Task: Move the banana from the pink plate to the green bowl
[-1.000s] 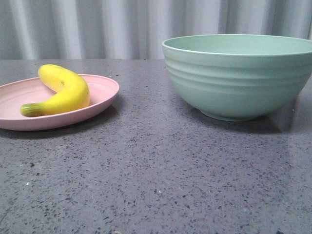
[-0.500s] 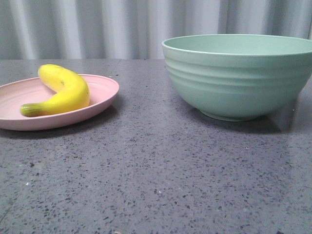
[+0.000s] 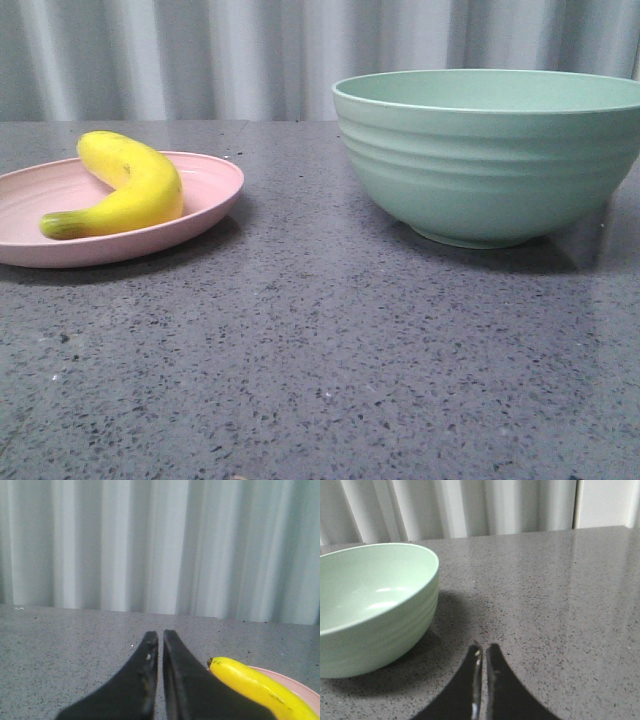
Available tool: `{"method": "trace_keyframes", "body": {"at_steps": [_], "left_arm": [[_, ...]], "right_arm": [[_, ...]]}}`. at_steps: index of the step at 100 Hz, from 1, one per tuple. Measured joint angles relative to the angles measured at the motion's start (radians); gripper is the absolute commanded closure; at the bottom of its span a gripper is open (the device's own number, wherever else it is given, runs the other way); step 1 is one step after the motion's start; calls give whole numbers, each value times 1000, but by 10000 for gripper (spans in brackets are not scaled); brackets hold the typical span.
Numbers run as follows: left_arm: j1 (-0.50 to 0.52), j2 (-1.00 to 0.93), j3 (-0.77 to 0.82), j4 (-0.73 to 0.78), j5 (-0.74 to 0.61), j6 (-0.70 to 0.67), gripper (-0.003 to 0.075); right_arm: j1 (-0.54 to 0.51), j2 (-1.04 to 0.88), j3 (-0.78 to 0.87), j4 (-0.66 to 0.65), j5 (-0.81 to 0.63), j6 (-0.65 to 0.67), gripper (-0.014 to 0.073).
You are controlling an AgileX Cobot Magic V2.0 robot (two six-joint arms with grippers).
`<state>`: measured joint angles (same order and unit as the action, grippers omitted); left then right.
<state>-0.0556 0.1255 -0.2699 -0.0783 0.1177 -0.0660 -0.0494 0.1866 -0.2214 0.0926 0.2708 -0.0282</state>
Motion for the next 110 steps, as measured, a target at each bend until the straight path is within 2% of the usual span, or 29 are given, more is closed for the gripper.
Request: {"method": "trace_keyframes", "body": {"at_steps": [15, 20, 27, 35, 42, 55, 66, 87, 100, 110], "left_arm": [[0, 129, -49, 0, -59, 0, 736], [0, 163, -51, 0, -84, 0, 702], [0, 203, -51, 0, -118, 0, 574], [0, 238, -51, 0, -175, 0, 386], [0, 260, -51, 0, -223, 0, 309], [0, 308, -59, 0, -285, 0, 314], [-28, 376, -103, 0, -267, 0, 310], [-210, 585, -271, 0, -136, 0, 306], [-340, 741, -381, 0, -55, 0, 235], [-403, 860, -470, -28, 35, 0, 230]], "right_arm": [[2, 154, -120, 2, 22, 0, 657], [2, 195, -139, 2, 20, 0, 657], [2, 236, -146, 2, 14, 0, 657], [2, 274, -146, 2, 14, 0, 657], [2, 302, -146, 2, 10, 0, 657], [2, 335, -146, 2, 8, 0, 657], [2, 339, -146, 2, -5, 0, 657], [2, 339, -146, 2, -30, 0, 657], [2, 339, -146, 2, -40, 0, 657], [2, 339, -146, 2, -47, 0, 657]]}}
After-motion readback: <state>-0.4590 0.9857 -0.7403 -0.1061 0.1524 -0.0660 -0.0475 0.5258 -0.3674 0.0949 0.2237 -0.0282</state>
